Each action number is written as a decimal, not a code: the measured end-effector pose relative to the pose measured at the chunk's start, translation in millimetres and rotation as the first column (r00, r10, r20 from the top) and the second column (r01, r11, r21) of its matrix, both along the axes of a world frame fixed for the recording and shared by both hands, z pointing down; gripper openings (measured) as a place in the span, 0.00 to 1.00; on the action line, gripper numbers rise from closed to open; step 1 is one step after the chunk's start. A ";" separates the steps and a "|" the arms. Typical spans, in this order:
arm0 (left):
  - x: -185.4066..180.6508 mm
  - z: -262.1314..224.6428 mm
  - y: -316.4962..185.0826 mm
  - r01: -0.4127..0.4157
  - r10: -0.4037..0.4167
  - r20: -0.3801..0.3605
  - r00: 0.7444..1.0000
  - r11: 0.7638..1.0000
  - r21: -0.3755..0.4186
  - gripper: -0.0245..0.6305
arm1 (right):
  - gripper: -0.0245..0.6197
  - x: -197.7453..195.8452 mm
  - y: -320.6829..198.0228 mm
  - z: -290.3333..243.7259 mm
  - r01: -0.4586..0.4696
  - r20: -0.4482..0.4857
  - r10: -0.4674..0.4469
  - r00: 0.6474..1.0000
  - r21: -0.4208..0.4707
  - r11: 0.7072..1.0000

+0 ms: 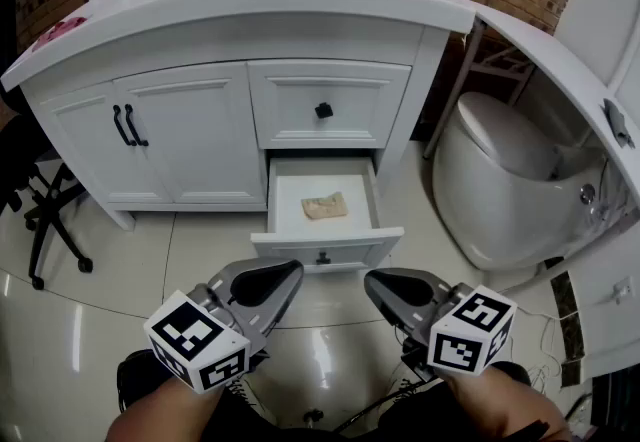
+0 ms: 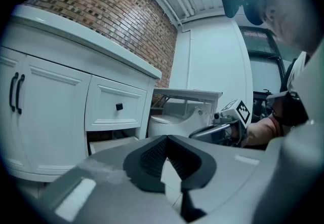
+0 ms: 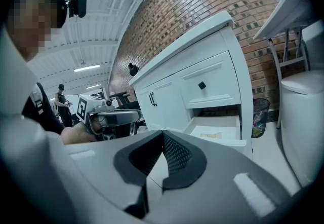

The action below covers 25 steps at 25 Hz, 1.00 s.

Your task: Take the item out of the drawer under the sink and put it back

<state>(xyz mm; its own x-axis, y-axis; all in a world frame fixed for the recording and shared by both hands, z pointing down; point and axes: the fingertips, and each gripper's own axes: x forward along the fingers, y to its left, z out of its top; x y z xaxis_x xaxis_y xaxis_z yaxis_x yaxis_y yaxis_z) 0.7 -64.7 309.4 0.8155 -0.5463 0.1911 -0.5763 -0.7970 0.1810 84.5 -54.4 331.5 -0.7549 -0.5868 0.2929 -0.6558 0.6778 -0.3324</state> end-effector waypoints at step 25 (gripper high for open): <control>-8.7 46.3 -100.3 0.091 -0.091 0.006 0.996 0.996 -0.013 0.05 | 0.05 -7.5 -114.2 42.1 -0.024 -0.054 0.023 0.998 -0.014 1.000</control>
<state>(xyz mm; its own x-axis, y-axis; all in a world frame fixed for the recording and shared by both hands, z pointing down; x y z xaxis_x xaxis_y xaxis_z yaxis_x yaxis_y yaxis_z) -8.0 -165.0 355.7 0.7615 -0.6157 0.2026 -0.6473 -0.7387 0.1880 77.1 -168.5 373.6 -0.7239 -0.5997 0.3411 -0.6887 0.6572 -0.3061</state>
